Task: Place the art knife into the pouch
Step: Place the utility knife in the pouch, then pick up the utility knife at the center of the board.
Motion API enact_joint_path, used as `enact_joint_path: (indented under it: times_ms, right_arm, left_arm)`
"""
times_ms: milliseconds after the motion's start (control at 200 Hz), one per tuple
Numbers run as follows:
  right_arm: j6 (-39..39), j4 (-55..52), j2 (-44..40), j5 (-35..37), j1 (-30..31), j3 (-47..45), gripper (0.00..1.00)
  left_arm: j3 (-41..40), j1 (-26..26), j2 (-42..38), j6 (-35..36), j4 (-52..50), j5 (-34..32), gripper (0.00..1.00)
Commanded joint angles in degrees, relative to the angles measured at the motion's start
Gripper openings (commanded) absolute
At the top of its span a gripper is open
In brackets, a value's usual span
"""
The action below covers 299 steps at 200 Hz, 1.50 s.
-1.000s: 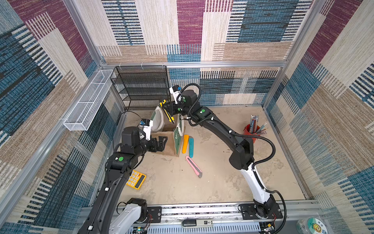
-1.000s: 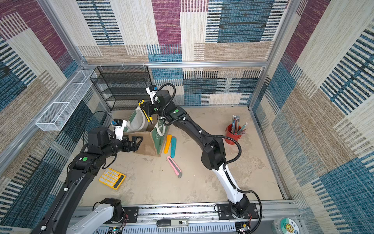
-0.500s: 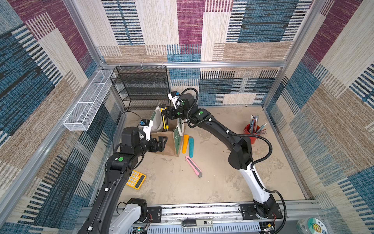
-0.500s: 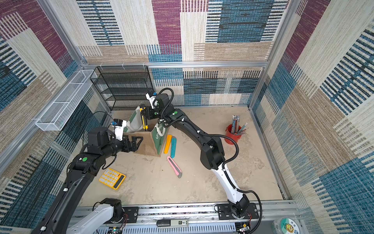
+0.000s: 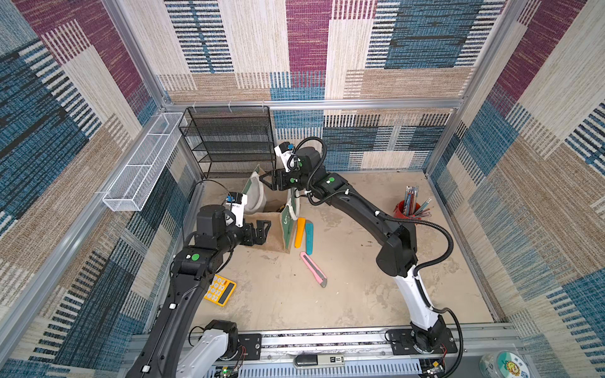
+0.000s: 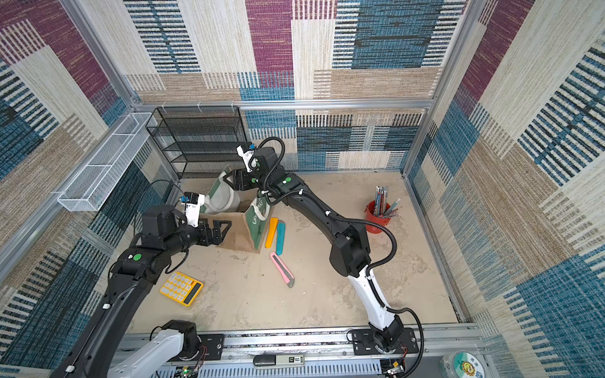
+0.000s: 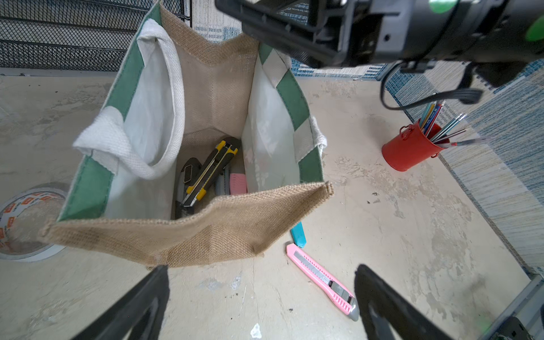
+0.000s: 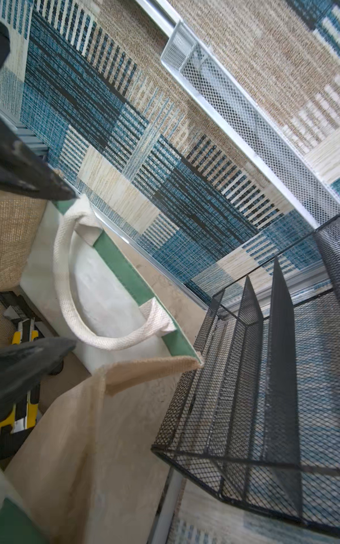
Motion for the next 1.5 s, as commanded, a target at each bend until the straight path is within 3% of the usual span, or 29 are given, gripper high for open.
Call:
enact_joint_path:
  times_ms: [0, 205, 536, 656, 821, 966, 1112, 1252, 1492]
  right_arm:
    - [-1.9, 0.7, -3.8, 3.6, -0.1, -2.0, 0.79]
    - [-3.0, 2.2, -14.0, 9.8, -0.1, -12.3, 0.85]
    - [4.3, 15.5, -39.4, 21.0, -0.1, -51.0, 0.93]
    - [6.7, 13.7, -47.1, 25.0, -0.1, -60.0, 0.95]
    - [9.6, 11.6, -56.0, 27.2, -0.1, -72.1, 0.96]
    - [12.1, 13.1, -63.2, 26.9, -0.1, -82.0, 1.00]
    - [10.3, 14.1, -65.1, 24.5, -0.1, -87.5, 1.00]
    - [9.2, 13.2, -63.1, 23.5, -0.1, -88.9, 1.00]
    - [6.8, 16.5, -58.9, 21.0, -0.1, -92.1, 0.96]
  left_arm:
    - [-0.4, 0.0, -0.4, -1.3, 1.9, 0.2, 0.99]
    - [-0.7, -0.3, -1.8, -1.7, 2.7, 1.8, 0.99]
    - [-1.4, -5.7, -2.6, -2.1, 4.3, 6.1, 0.99]
    - [-0.3, -7.0, -1.1, -2.0, 3.5, 7.5, 0.99]
    - [0.5, -7.4, 0.7, -3.6, 2.9, 14.4, 0.99]
    - [1.2, -7.7, 2.1, -6.2, 4.7, 14.5, 0.97]
    - [6.1, -8.8, 7.1, -11.3, 1.0, 19.6, 0.95]
    - [3.2, -17.8, 6.5, -13.1, 3.8, 7.6, 0.97]
    - [-2.5, -21.3, 6.8, -15.1, 5.5, 2.9, 0.96]
